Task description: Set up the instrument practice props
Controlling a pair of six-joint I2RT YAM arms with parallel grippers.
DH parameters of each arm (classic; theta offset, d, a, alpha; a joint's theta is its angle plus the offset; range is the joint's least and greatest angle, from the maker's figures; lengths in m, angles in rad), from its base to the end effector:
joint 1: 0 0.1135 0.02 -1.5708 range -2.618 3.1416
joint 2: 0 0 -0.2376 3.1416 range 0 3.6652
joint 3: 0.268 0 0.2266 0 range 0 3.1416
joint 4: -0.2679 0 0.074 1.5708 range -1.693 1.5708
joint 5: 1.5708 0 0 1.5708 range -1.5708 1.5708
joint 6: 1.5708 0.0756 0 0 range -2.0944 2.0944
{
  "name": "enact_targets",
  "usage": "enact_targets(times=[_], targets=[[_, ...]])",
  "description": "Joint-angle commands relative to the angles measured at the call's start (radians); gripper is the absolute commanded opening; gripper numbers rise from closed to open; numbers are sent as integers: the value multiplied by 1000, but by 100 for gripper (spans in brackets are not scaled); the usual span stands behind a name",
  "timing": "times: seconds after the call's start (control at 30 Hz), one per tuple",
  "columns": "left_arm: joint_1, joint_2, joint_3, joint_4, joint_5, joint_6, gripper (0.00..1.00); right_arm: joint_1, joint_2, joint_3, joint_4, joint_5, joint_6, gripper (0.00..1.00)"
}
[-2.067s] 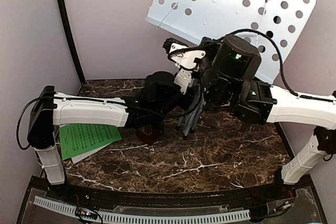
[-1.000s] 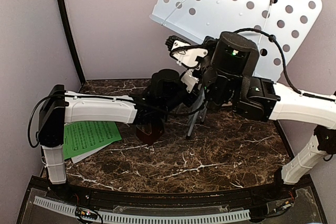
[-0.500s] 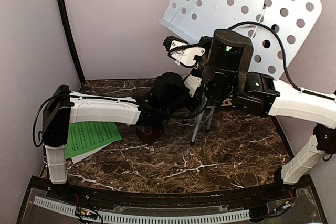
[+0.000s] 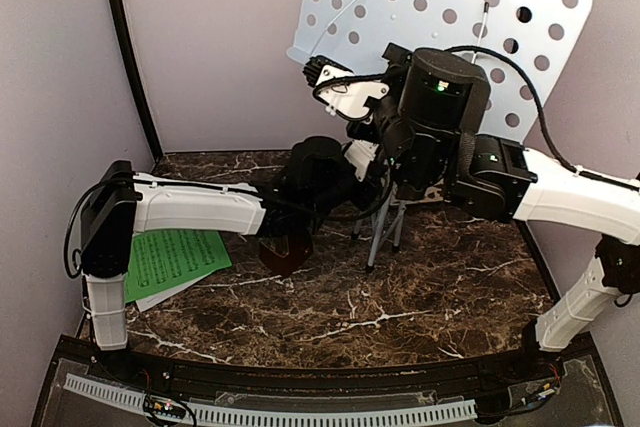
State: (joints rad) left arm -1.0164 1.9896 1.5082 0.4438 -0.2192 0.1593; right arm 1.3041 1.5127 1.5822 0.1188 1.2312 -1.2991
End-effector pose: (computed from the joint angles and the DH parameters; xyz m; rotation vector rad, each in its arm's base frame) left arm 0.2697 -0.4044 0.2770 0.7555 1.4433 -0.4863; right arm 0.1524 0.2874 0.4443 -0.8780 1.2992 -0.8394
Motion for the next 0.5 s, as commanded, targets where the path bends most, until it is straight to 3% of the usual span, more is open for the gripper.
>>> enact_targets(times=[0.0,0.33,0.47], targets=[[28,6,-16,-21,7,-40,0,33,13,50,59,-37,39,90],[50,17,-13,-26,12,-49,0,122,37,44,90,-74,56,98],[58,20,-9,-36,17,-52,0,178,21,34,-22,-117,226,99]])
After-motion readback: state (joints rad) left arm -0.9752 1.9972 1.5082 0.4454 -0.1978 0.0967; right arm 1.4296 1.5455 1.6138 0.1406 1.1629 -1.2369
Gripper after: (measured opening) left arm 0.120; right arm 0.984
